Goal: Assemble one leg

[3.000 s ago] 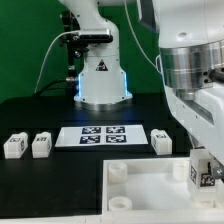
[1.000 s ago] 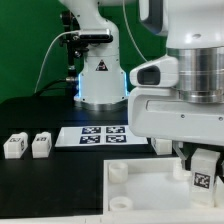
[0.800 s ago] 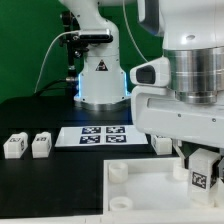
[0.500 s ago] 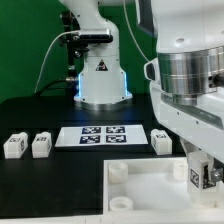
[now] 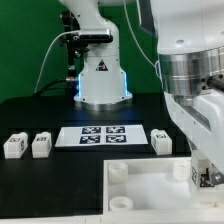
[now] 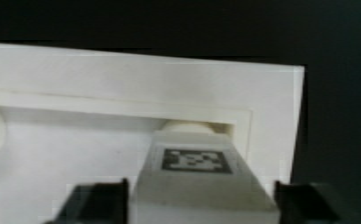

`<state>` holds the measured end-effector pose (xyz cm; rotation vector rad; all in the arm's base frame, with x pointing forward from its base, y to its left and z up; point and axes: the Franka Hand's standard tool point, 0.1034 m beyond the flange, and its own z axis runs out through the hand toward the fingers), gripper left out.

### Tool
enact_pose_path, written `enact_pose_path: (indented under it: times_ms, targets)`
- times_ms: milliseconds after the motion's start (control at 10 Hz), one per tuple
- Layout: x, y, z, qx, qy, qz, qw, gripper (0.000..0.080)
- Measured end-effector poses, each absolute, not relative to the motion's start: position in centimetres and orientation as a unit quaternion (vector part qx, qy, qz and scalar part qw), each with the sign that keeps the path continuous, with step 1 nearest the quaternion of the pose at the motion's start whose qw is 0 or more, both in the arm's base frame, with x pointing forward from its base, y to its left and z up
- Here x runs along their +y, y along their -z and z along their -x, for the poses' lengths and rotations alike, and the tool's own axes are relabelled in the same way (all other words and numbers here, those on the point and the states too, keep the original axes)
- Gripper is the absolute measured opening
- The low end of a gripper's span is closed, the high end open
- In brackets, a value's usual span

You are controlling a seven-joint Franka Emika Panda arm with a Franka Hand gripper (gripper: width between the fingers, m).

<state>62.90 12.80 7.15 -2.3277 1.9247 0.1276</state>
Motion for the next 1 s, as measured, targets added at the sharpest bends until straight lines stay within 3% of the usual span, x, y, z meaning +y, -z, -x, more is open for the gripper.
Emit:
enact_pose_path:
  times_ms: [100,200,300,500,900,1000]
  targets:
    - [12.9,-7.2,-62.9,0.548,-0.033,0.833,0.060,0.0498]
    - [13.2,-7.2,-62.8,0.469,-0.024,0.881,0.057,0.0615]
    - [13.6,-7.3,-62.7,0.383,-0.012,0.922,0.047,0.0642]
    - [13.4,-7.3,-62.8,0.302,-0.008,0.952,0.047,0.0648]
    - [12.1,-7.5,-63.5,0.022,0.013,0.999,0.019,0.0649]
    - [12.1,-7.4,-63.5,0.029,0.013,0.999,0.019,0.0649]
